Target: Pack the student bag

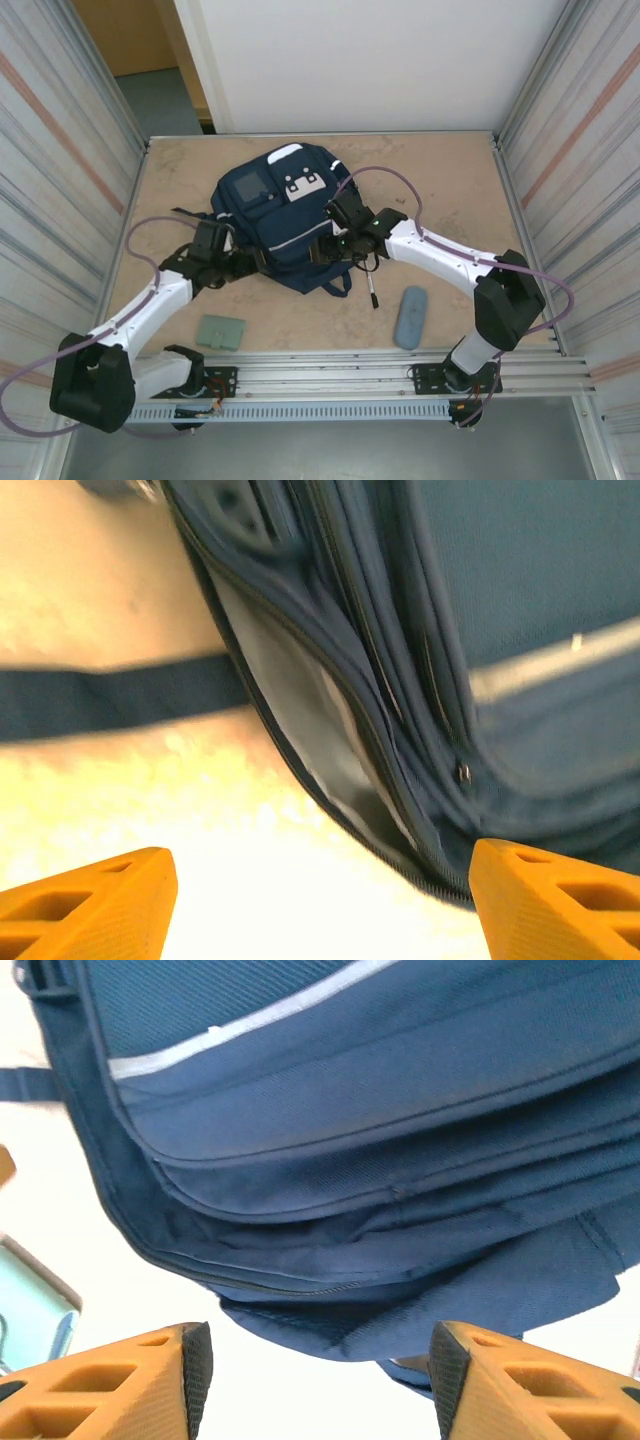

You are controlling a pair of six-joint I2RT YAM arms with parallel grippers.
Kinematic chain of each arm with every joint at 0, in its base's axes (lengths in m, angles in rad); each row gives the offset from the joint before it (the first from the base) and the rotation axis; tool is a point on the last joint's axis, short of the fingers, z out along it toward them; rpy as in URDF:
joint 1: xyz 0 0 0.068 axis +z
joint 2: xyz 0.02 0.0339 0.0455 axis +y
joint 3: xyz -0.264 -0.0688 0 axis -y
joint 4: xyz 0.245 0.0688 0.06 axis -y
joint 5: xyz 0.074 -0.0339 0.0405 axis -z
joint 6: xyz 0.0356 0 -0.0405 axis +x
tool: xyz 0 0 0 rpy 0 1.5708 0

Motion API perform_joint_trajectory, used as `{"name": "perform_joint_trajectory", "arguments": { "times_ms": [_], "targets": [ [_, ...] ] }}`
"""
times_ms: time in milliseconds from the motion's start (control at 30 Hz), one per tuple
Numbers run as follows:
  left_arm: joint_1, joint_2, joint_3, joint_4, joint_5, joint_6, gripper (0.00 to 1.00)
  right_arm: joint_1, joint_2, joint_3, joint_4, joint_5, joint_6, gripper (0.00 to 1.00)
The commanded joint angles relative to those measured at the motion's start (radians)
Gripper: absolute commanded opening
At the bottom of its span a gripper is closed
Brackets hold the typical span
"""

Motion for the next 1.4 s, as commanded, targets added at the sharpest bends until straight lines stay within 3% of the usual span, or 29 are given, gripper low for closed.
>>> {"name": "perform_joint_trajectory", "arguments": {
  "times_ms": [0, 233, 433, 533, 667, 767, 900, 1067, 1200, 1367],
  "targets": [
    [0.148, 0.082, 0.042, 0.017, 0.088, 0.061, 0.77, 0.021, -0.011, 0.040, -0.021, -0.001, -0.018, 0.61],
    [0.268, 0.420, 0.277, 0.028, 0.277, 0.141, 0.76, 0.055, 0.020, 0.039, 0.010, 0.009, -0.025, 0.62],
    [0.273, 0.526, 0.357, 0.089, 0.271, 0.131, 0.75, 0.059, 0.064, -0.001, 0.060, -0.011, -0.022, 0.62],
    [0.284, 0.598, 0.397, 0.067, 0.287, 0.133, 0.59, 0.061, 0.102, -0.028, 0.104, -0.033, -0.029, 0.62],
    [0.287, 0.639, 0.389, 0.081, 0.271, 0.129, 0.49, 0.053, 0.158, -0.025, 0.101, -0.026, -0.051, 0.61],
    [0.286, 0.607, 0.370, 0.079, 0.217, 0.130, 0.34, 0.018, 0.174, -0.037, 0.100, -0.013, -0.061, 0.60],
    [0.287, 0.523, 0.309, 0.076, 0.212, 0.123, 0.06, -0.059, 0.176, -0.067, 0.142, -0.052, -0.076, 0.56],
    [0.280, 0.333, 0.125, 0.118, 0.232, 0.000, 0.02, -0.113, 0.244, -0.069, 0.248, -0.085, -0.126, 0.51],
    [0.276, 0.192, 0.021, 0.121, 0.283, -0.077, 0.00, -0.118, 0.312, -0.043, 0.321, -0.037, -0.183, 0.50],
    [0.221, 0.076, -0.055, 0.101, 0.205, -0.165, 0.00, -0.143, 0.398, 0.054, 0.361, -0.052, -0.234, 0.49]
  ]
}}
